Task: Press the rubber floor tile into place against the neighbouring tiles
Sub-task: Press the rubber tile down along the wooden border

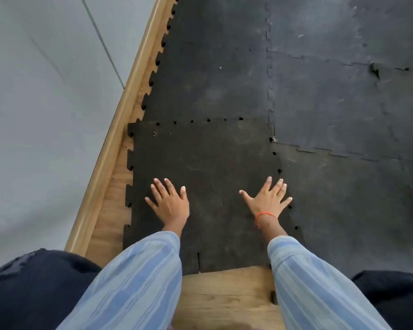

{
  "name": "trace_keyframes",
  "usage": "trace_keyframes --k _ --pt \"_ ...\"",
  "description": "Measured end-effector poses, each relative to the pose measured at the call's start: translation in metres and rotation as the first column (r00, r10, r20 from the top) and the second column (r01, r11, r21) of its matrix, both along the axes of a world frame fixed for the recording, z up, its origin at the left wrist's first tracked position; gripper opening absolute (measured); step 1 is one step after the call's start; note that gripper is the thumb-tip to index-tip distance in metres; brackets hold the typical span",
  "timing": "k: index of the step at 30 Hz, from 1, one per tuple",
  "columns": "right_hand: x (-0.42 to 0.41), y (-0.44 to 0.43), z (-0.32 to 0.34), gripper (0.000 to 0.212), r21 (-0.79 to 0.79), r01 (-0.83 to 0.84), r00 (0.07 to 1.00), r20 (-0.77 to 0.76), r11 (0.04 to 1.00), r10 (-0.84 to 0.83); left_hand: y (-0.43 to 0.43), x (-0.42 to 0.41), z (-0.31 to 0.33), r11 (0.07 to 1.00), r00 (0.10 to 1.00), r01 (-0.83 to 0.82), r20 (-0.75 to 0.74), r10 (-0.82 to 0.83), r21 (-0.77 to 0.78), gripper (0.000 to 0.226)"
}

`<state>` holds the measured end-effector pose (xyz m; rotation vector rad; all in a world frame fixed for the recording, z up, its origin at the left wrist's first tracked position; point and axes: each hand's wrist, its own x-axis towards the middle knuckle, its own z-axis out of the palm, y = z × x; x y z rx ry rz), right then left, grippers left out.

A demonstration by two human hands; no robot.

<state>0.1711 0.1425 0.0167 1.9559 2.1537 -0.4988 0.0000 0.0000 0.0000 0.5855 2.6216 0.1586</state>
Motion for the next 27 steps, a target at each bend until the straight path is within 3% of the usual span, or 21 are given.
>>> trace_keyframes --k 5,11,19,27 --pt "0.016 0.025 -0.004 0.127 -0.12 0.145 0.989 0.026 0.982 -0.143 -0.015 -0.038 -0.007 0.981 0.981 -0.18 0.064 0.185 -0.075 0.08" --pt "0.019 0.029 -0.004 0.132 -0.111 0.157 0.988 0.024 0.981 -0.156 -0.014 -0.068 0.003 0.923 0.897 -0.373 0.219 0.384 -0.09 0.122" --pt "0.027 0.017 0.002 0.125 -0.127 0.259 0.966 0.035 0.957 -0.257 -0.021 -0.073 0.009 0.944 0.934 -0.315 0.146 0.326 -0.095 0.126" --pt "0.037 -0.062 0.004 0.122 -0.09 0.343 0.939 0.062 0.935 -0.338 -0.04 -0.087 0.01 0.965 0.958 -0.214 0.162 0.237 -0.149 0.126"
